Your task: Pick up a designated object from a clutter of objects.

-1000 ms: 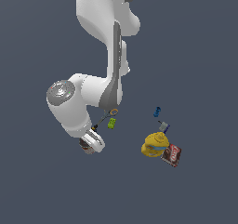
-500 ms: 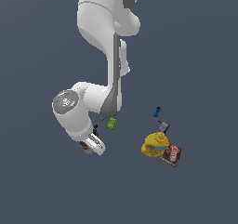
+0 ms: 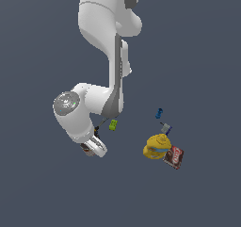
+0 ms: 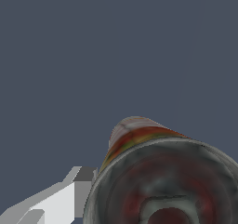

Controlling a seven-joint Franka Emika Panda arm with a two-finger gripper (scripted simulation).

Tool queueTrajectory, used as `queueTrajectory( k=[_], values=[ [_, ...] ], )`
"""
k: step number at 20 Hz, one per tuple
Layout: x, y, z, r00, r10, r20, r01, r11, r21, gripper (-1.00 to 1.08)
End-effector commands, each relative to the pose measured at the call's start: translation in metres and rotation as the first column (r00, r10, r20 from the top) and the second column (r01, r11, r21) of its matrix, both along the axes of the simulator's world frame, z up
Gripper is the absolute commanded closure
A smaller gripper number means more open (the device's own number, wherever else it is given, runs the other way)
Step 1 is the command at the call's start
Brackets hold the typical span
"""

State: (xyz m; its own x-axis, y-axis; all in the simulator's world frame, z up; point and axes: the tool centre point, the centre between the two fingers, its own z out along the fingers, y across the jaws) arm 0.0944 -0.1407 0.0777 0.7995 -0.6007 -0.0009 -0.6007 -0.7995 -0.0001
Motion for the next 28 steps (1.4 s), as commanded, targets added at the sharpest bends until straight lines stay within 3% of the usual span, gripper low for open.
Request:
queueTrajectory(
  k=[1,13,28],
  values=[
    [0.0,0.0,0.0,1.0,0.0,0.0,0.0,1.0,0.0,1.08],
    [-0.003,0.0,0.046,1.0,0.0,0.0,0.0,1.0,0.0,1.08],
    [-0.011,-0.001,0.209,1.0,-0.001,0.0,0.001,1.0,-0.001,1.08]
  ],
)
